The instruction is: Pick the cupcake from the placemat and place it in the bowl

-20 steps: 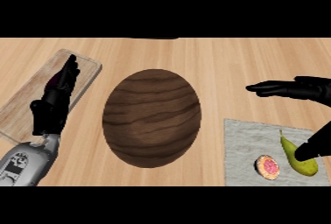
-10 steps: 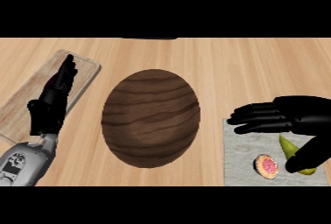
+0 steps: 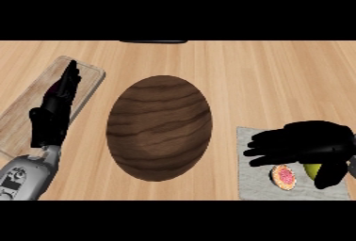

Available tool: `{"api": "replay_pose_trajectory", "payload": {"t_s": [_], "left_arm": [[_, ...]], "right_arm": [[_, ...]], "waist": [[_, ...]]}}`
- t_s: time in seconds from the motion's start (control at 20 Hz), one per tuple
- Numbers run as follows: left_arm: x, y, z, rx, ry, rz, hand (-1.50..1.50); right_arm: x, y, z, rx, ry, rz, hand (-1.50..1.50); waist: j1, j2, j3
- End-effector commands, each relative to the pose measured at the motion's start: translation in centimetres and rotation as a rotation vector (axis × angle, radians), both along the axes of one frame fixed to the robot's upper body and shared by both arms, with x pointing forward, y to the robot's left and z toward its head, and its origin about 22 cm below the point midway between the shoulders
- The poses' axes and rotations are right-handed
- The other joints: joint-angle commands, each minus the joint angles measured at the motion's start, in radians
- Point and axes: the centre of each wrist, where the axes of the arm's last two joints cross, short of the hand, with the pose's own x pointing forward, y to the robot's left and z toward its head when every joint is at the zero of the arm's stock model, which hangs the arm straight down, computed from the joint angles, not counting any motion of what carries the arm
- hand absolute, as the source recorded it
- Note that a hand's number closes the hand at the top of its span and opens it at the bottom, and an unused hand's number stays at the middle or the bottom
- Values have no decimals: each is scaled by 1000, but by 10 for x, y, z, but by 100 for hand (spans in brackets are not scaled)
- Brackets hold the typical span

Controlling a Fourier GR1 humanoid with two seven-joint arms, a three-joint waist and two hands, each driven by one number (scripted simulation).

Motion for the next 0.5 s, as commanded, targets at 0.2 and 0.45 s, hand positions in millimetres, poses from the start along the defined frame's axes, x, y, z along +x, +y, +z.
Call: {"api": "replay_pose_trajectory", "payload": {"t_s": [0.2, 0.45], "left_arm": [[-7, 3, -2, -17, 5, 27, 0], [14, 14, 11, -13, 2, 26, 0]], "right_arm": [[5, -5, -42, -59, 103, 107, -150], [10, -2, -67, -69, 116, 140, -150]], "waist": [[-21, -6, -1], [-25, -3, -1]]}}
